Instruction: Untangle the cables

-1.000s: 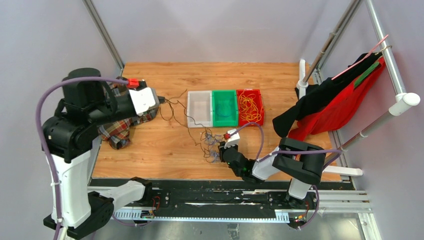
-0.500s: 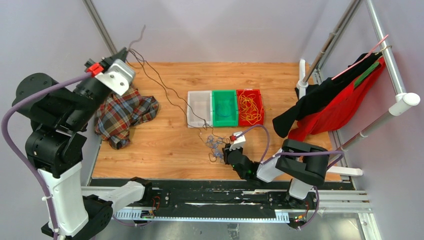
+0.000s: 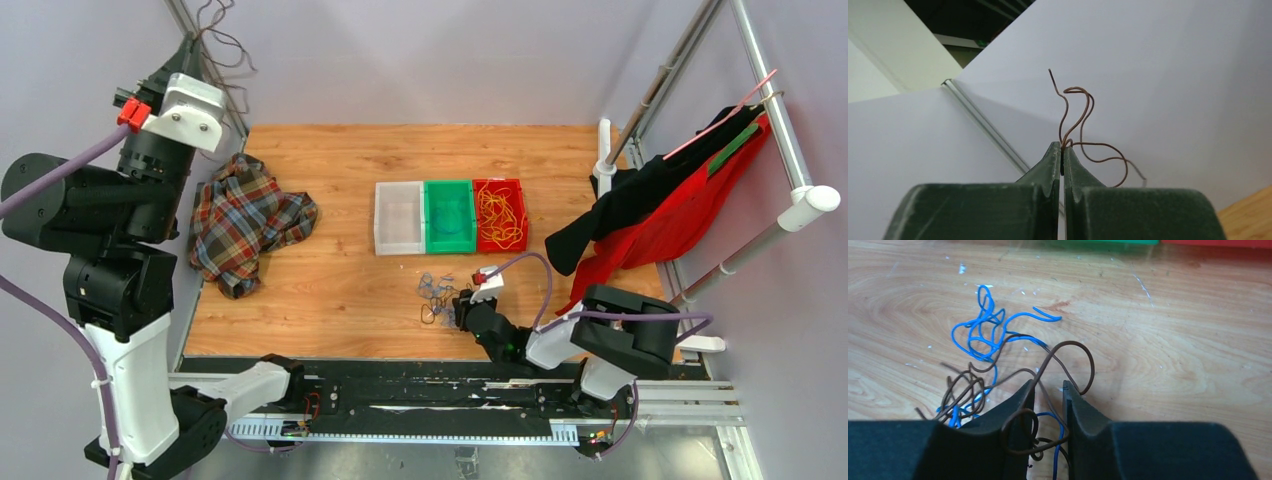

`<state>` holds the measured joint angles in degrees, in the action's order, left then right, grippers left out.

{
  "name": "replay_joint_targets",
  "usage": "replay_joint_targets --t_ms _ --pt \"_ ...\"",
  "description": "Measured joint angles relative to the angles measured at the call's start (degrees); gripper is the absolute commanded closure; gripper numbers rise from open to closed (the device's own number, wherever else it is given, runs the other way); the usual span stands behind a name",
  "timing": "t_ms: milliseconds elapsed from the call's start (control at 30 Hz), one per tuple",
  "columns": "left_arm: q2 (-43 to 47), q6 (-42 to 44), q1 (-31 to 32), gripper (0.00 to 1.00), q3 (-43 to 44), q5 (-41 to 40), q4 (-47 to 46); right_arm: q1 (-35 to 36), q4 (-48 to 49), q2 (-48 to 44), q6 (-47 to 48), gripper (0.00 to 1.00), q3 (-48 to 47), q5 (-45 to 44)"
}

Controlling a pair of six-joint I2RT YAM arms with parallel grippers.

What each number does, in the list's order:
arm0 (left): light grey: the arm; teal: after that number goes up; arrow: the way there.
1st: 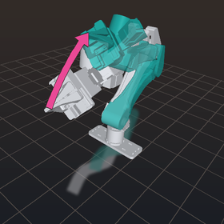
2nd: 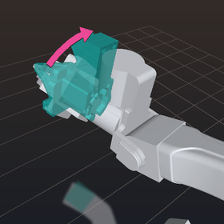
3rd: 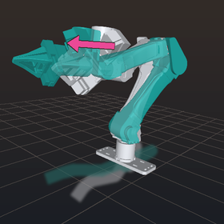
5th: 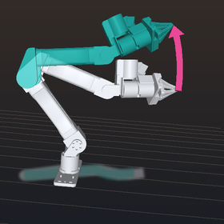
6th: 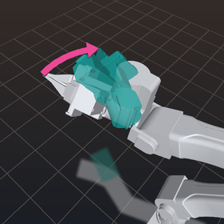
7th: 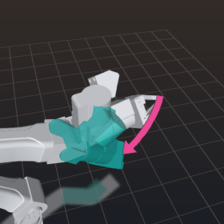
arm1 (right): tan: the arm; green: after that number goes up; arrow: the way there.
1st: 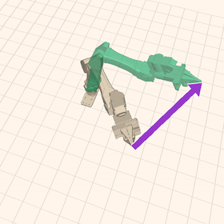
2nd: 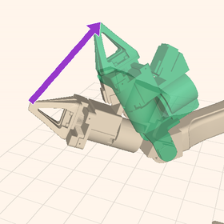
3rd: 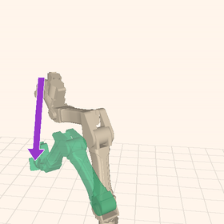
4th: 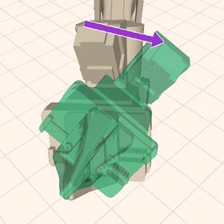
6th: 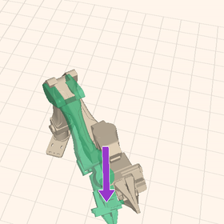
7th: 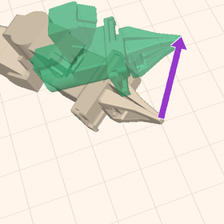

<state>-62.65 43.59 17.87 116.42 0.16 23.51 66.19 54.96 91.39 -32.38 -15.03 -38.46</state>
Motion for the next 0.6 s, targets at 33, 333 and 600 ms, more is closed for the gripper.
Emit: replay_joint_targets --t_ms 33,333,600 --pt "0.28 -0.39 0.0 1.0 -0.61 1.01 0.28 0.0 -0.13 -0.57 0.59 0.61 -0.02 0.48" --pt "5.22 -1.66 0.0 1.0 -10.08 12.46 8.07 0.02 -14.78 -17.97 8.39 0.35 -7.65 9.16" --pt "7.87 -1.97 0.0 1.0 -14.43 22.73 13.88 0.02 -31.17 -30.84 17.0 0.35 -22.27 18.88"
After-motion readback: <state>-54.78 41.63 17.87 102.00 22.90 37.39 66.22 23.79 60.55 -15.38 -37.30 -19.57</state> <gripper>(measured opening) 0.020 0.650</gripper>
